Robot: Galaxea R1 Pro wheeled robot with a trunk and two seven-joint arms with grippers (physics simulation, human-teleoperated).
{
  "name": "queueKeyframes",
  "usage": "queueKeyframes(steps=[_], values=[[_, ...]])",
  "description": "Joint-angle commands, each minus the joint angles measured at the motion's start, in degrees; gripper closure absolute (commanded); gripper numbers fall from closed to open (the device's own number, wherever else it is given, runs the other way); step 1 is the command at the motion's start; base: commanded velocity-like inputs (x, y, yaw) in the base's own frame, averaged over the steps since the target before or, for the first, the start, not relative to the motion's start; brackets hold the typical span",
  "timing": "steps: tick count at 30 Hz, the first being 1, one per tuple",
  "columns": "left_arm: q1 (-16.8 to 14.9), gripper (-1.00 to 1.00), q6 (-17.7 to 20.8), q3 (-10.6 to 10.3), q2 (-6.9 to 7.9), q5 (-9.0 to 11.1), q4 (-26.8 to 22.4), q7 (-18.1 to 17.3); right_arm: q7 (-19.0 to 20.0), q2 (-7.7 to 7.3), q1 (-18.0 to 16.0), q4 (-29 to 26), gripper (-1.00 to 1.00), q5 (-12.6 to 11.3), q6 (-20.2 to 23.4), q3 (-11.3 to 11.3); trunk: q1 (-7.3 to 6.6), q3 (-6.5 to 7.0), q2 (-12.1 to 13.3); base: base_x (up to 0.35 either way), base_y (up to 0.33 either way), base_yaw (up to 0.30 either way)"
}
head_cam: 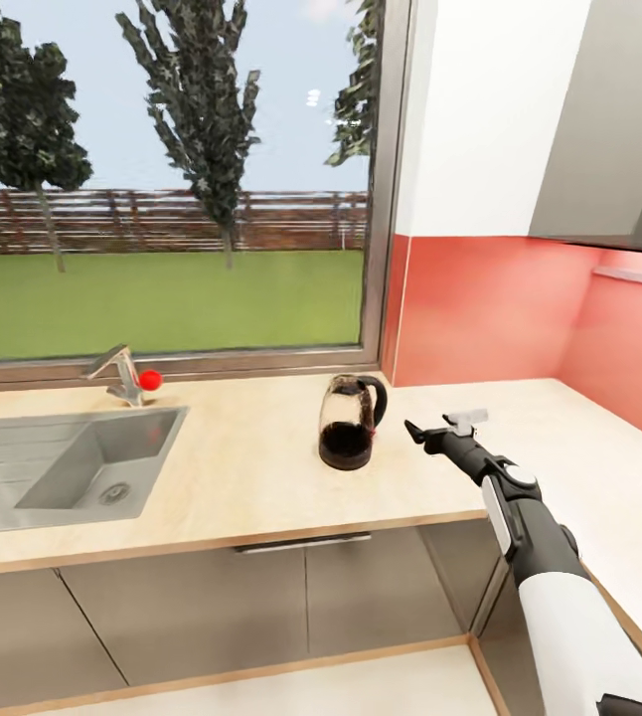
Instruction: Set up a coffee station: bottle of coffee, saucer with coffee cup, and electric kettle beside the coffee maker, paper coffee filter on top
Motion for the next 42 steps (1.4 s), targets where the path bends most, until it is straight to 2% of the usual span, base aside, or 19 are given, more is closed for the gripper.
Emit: queueKeyframes(steps=[1, 4, 10, 12, 15, 19, 33, 42], values=[[-0.1, -1.0, -0.1, 0.5, 0.01, -0.5, 0.7, -0.2, 1.0, 0.04, -0.1, 0.2, -1.0, 0.7, 0.2, -0.2, 0.07, -0.13, -0.1, 0.333, 0.0, 0.0], [-0.1, -1.0, -0.1, 0.4, 0.13, -0.5, 2.3, -0.2, 3.1, 0.04, -0.1, 1.5, -1.0, 2.3, 0.2, -0.2, 0.07, -0.13, -0.1, 0.292, 0.0, 0.0], [-0.1, -1.0, -0.1, 0.4, 0.18, -0.5, 3.0, -0.1, 4.1, -0.03, -0.1, 2.1, -1.0, 4.1, 0.2, -0.3, 0.07, -0.13, -0.1, 0.091, 0.0, 0.0], [-0.1, -1.0, -0.1, 0.5, 0.13, -0.5, 3.1, -0.1, 4.5, -0.81, -0.1, 2.2, -1.0, 4.2, 0.3, -0.4, 0.07, -0.13, -0.1, 0.015, 0.0, 0.0], [-0.1, -1.0, -0.1, 0.5, 0.12, -0.5, 3.1, -0.1, 6.5, -2.81, -0.1, 2.4, -1.0, 4.2, 0.3, -0.4, 0.07, -0.13, -0.1, 0.005, 0.0, 0.0], [-0.1, -1.0, -0.1, 0.5, 0.12, -0.5, 3.1, -0.1, 8.7, -3.78, -0.1, 3.3, -1.0, 4.2, 0.4, -0.5, 0.07, -0.13, -0.1, 0.001, 0.0, 0.008], [-0.1, -1.0, -0.1, 0.5, 0.16, -0.5, 3.1, -0.1, 9.4, -4.09, -0.1, 3.8, -1.0, 4.1, 0.3, -0.5, 0.07, -0.13, -0.1, 0.0, 0.0, 0.041], [-0.1, -1.0, -0.1, 0.5, 0.1, -0.6, 3.1, -0.1, 9.4, -4.09, -0.1, 3.8, -1.0, 4.1, 0.2, -0.7, 0.07, -0.24, -0.1, 0.0, 0.0, 0.195]])
